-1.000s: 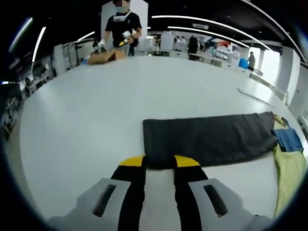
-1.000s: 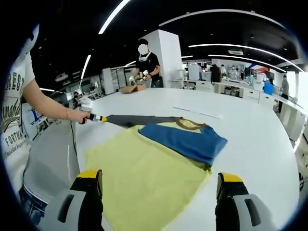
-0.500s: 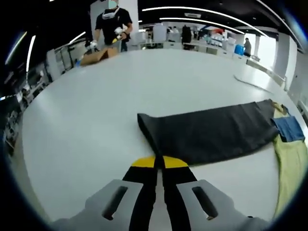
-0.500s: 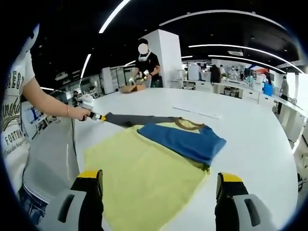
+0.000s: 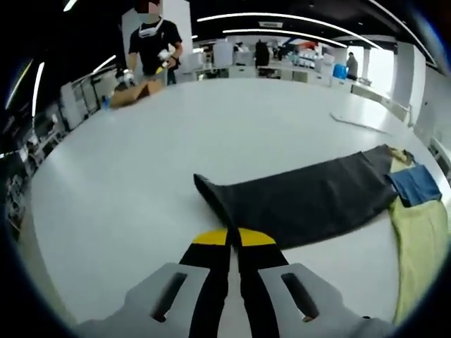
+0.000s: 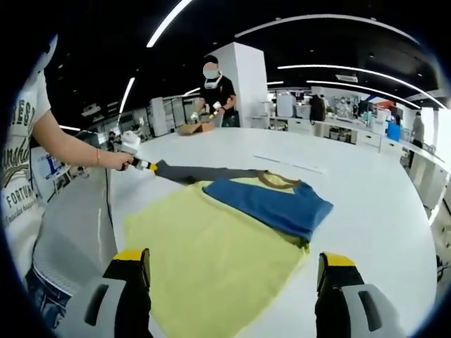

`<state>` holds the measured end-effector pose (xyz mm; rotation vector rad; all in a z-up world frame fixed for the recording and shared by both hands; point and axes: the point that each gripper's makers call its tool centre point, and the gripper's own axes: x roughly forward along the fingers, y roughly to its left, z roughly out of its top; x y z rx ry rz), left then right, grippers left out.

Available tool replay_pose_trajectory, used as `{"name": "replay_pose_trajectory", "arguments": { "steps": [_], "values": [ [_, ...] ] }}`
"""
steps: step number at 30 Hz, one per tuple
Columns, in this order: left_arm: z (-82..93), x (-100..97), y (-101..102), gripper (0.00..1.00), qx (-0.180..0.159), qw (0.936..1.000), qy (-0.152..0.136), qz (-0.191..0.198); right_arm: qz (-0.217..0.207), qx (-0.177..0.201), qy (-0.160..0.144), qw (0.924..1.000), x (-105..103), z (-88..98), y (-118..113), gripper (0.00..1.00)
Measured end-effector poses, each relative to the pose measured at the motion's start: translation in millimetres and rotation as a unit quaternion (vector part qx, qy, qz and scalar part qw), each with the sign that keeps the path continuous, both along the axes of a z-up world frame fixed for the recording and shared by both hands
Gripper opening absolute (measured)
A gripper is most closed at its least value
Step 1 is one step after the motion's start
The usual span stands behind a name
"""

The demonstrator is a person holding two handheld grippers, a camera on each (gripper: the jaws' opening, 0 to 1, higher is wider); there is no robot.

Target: Fold the garment on the visible template until the final outline fits inside the template.

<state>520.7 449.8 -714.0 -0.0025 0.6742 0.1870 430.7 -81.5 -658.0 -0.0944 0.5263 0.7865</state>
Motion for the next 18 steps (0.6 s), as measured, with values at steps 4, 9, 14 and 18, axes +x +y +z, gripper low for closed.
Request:
{"name": "replay_pose_trajectory", "arguments": {
  "steps": [4,9,14,18],
  "values": [
    [6.8,5.0,-8.6,0.00,0.029,0.9989,0.005,-0.036,-0.002,0.000,-0.001,1.0000,-0.7,0.2,-0.7,0.98],
    [20.5,13.9,-21.9,0.00,0.026,0.9979,-0.016,-0.057,0.001,0.002,-0.002,1.0000,-1.5,0.0,0.6,0.98],
    [33.0,22.5,-38.0,0.00,0.001,0.9976,-0.035,-0.059,0.003,-0.002,-0.005,1.0000,-2.0,-2.0,3.4,0.99],
    [40.5,27.3,-48.2,0.00,-0.011,0.9966,-0.046,-0.067,0.004,0.000,-0.005,1.0000,-2.1,-1.7,3.7,0.99]
  ]
}}
